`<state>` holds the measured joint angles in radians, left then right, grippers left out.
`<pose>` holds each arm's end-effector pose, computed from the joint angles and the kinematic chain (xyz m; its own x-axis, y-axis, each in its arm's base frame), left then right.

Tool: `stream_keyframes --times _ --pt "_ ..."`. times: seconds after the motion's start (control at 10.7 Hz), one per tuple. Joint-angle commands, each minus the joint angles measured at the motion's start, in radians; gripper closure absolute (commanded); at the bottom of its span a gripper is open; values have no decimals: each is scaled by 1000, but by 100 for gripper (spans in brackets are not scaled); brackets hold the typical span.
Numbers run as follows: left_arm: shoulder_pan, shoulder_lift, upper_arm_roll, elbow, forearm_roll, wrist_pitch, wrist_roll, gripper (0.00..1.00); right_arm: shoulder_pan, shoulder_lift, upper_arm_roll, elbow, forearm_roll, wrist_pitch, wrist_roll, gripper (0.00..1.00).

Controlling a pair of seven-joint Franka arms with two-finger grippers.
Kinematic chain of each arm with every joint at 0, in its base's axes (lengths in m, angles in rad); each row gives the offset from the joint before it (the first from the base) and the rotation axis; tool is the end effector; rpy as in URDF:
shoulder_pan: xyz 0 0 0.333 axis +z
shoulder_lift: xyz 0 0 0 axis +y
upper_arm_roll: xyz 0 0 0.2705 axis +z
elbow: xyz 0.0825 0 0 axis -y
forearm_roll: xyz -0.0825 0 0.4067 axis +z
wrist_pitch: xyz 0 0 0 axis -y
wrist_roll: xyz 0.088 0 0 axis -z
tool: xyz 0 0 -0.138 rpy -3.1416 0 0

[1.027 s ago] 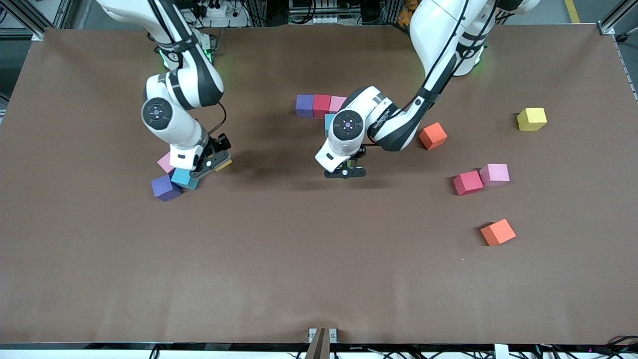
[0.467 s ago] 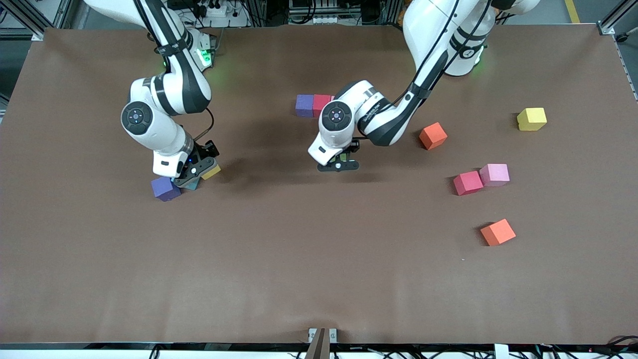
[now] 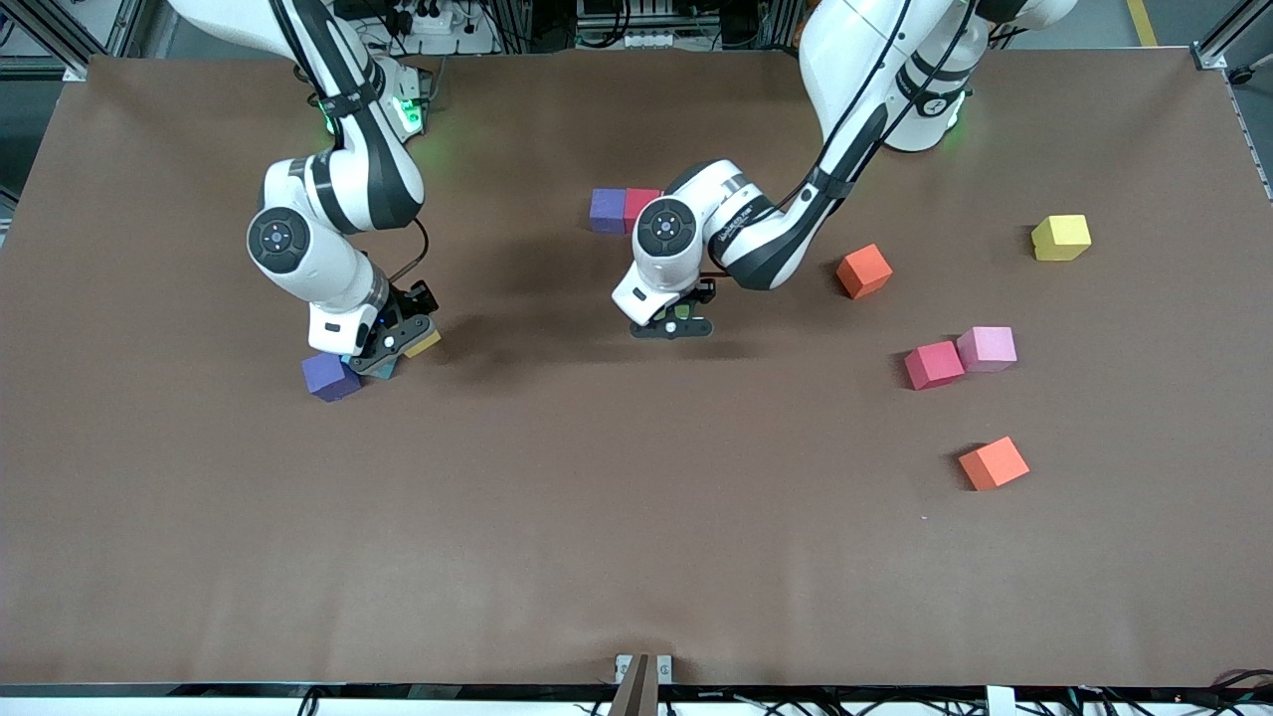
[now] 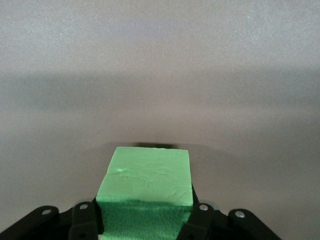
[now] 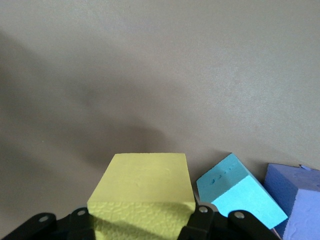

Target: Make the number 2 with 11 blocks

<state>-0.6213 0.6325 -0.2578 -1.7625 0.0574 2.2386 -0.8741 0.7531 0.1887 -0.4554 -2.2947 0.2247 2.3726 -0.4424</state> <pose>0.4048 -0.4865 0.1220 0.9852 -0.0033 -0.1712 -0.0087 -0.9995 -0.0312 0.4994 0.1511 0.1753 0.8365 0.5451 -0.0558 0.5393 -0.8371 -0.0914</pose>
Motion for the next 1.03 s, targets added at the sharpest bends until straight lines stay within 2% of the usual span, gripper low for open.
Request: stream_keyframes --times 0.0,0.56,0.93 --pt "2 -8 -15 -37 33 41 -40 67 0 -3 -2 -2 -5 -7 -1 73" --pt "2 -14 -38 -60 35 45 -56 67 2 -3 -2 -3 -5 -7 2 73" --pt "3 -10 -43 -71 87 45 -86 64 2 -3 -2 -5 -5 -7 2 73"
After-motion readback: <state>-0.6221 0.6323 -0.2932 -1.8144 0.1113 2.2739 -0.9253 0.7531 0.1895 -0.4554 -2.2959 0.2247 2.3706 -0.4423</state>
